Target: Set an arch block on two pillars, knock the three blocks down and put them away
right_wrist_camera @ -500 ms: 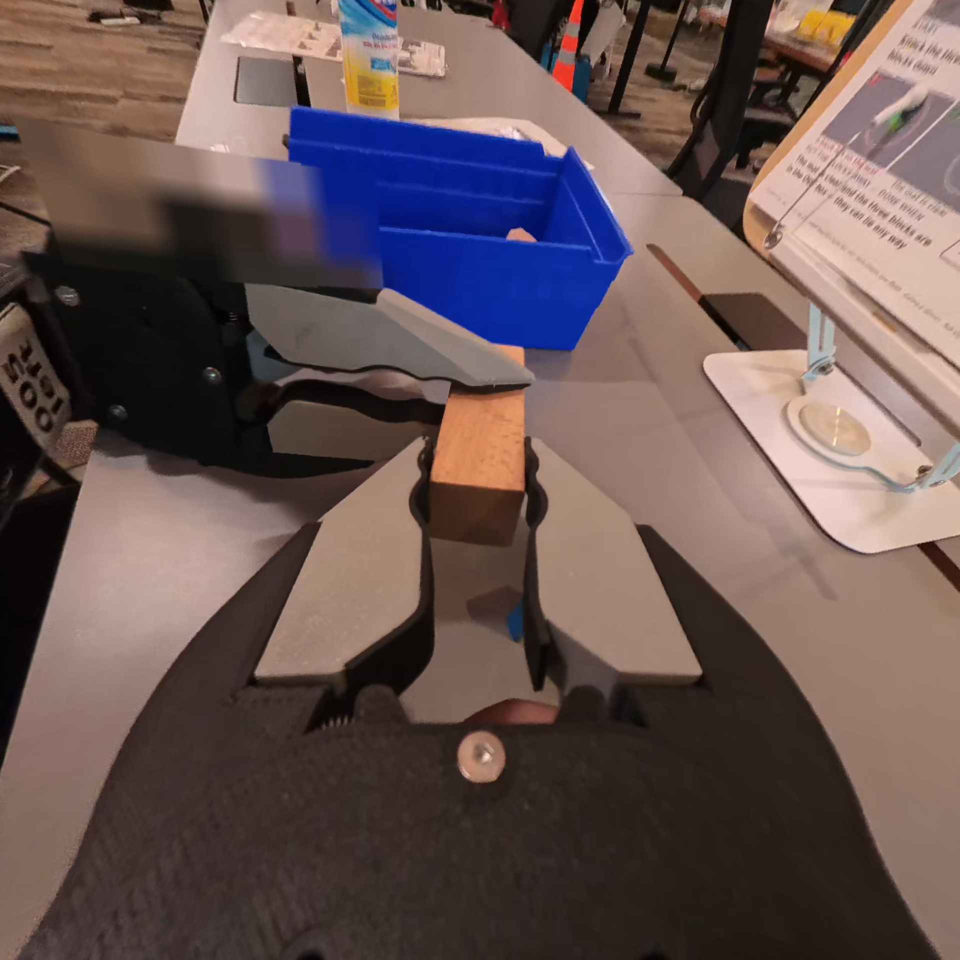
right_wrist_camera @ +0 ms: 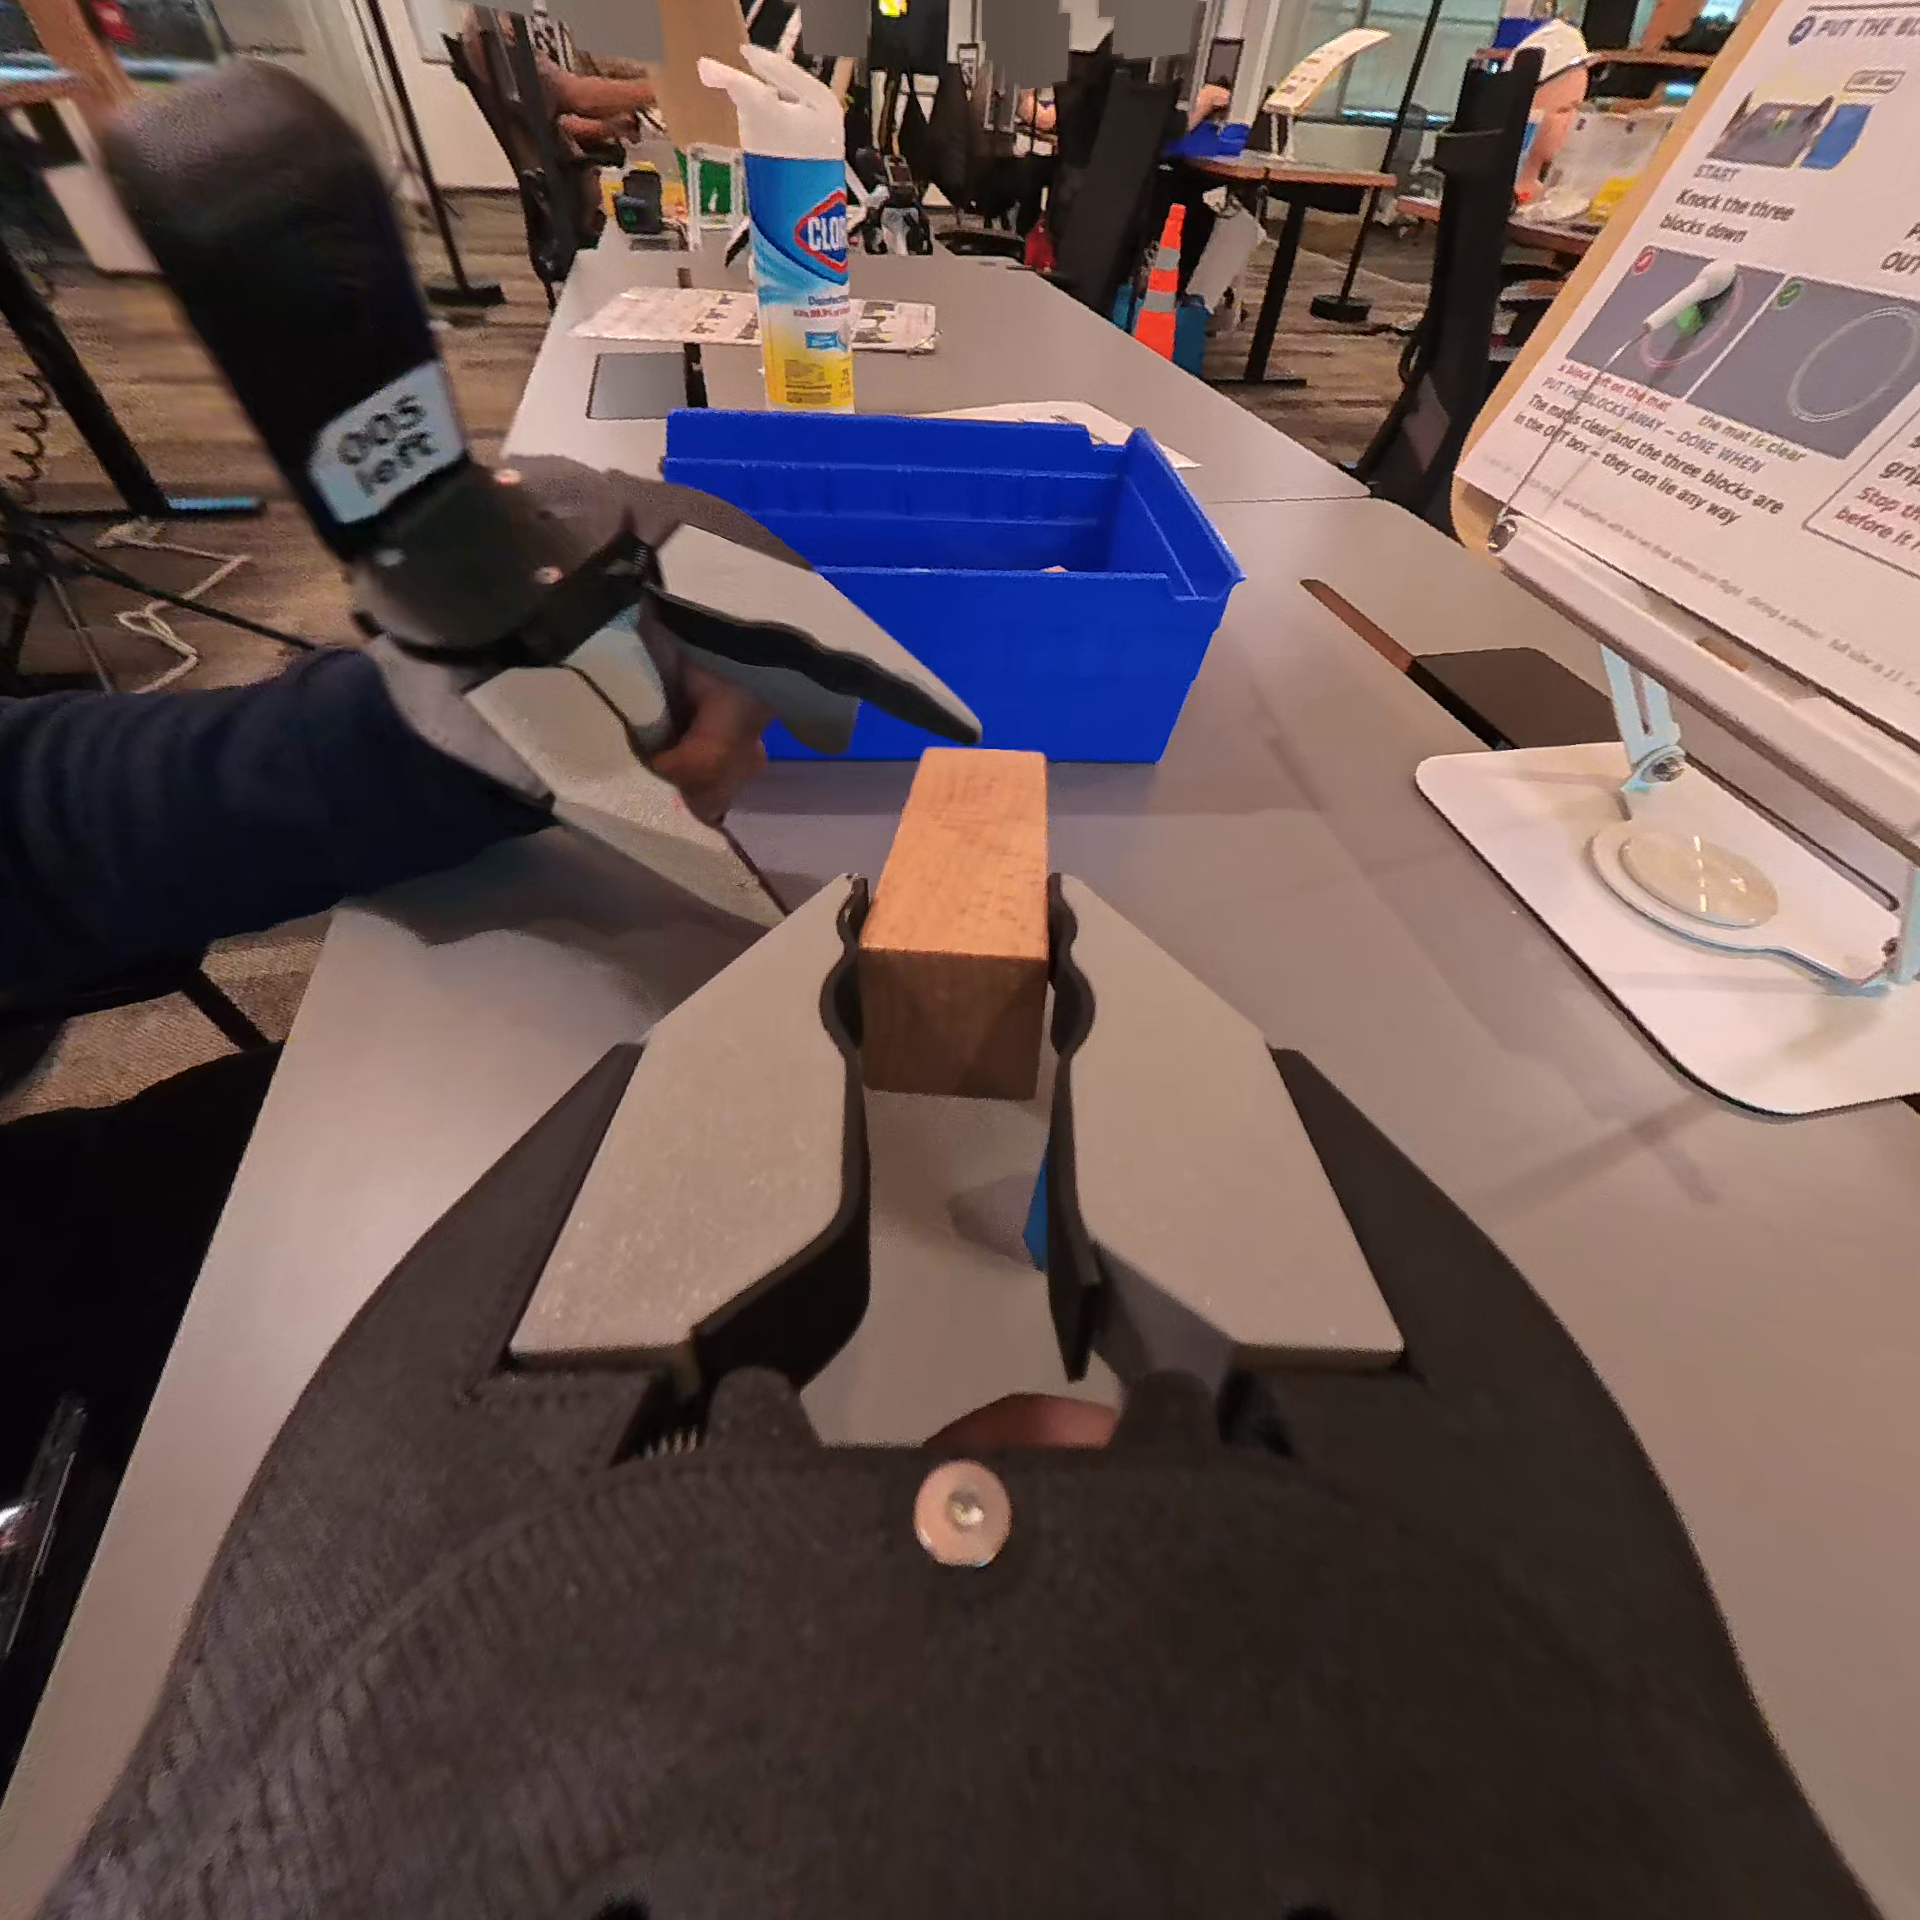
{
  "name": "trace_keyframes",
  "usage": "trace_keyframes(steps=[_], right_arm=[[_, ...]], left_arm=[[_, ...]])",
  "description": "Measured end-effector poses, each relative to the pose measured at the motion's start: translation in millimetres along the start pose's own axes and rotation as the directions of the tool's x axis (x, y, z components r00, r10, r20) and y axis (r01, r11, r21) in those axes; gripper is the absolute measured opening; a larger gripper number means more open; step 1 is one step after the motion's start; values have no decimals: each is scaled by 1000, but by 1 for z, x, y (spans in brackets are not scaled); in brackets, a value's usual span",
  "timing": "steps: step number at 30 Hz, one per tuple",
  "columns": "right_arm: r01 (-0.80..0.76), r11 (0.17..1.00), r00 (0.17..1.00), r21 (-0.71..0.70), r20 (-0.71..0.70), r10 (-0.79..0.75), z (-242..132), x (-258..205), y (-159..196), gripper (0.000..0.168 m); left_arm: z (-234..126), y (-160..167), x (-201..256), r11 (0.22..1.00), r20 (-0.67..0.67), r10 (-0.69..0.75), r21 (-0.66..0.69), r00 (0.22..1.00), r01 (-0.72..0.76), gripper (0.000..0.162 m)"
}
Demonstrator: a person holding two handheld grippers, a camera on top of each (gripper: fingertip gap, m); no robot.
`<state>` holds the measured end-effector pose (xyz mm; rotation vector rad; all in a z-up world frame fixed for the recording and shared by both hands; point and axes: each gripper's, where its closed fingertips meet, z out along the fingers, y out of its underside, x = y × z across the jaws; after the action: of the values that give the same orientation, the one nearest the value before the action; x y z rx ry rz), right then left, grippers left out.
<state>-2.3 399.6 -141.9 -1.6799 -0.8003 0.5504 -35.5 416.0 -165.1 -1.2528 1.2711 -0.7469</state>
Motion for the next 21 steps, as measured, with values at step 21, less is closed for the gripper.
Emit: trace_keyframes(steps=[21], right_arm=[[190,928,980,-321,113,-162,3,-27,12,35]], left_arm=[[-15,-14,20,992,-223,-52,99,973,76,35]])
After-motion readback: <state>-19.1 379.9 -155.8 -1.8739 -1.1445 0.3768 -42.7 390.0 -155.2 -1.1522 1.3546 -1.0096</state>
